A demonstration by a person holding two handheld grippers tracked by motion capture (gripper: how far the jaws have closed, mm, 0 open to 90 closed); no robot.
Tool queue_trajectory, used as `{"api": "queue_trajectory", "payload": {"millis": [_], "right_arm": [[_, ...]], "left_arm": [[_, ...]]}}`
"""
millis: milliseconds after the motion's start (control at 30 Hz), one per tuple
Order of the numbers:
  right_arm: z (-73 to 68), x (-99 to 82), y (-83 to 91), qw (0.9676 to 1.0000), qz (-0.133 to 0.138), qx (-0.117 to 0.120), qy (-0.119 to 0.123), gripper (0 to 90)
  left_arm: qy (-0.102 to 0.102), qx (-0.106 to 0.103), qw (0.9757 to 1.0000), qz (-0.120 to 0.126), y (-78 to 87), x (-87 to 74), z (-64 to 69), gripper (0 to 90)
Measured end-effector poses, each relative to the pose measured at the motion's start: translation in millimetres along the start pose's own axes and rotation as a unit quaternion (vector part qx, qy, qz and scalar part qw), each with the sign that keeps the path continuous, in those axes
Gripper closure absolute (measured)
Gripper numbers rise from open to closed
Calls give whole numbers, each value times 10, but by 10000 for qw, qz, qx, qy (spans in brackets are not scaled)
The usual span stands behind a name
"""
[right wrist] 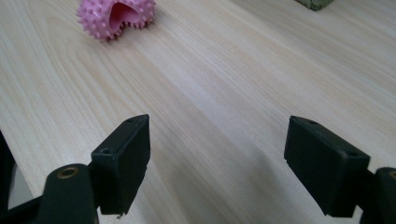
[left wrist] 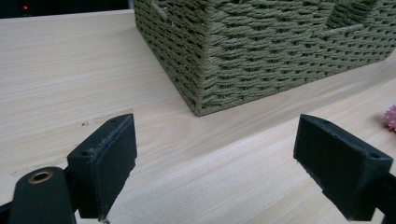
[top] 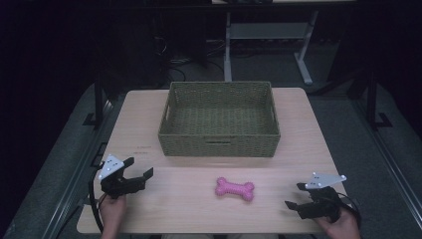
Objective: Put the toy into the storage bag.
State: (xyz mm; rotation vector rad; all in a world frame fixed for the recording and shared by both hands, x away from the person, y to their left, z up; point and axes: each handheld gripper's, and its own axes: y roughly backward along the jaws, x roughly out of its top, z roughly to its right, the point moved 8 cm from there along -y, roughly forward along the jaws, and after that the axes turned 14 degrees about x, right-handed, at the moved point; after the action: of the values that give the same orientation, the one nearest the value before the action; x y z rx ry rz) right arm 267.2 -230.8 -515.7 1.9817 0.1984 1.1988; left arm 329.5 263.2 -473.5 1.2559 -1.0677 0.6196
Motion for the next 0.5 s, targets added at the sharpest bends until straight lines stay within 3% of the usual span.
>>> {"api": "queue_trajectory", "payload": {"millis": [233,500], "right_arm": [[-16,55,-15,9999,-39,118,-10,213],[-76,198,-76,9991,-185,332,178,204]], "left_arm": [[19,19,10000,4,1,7,-1,128],[5,-12,10000,10,3,7,12,128]]}}
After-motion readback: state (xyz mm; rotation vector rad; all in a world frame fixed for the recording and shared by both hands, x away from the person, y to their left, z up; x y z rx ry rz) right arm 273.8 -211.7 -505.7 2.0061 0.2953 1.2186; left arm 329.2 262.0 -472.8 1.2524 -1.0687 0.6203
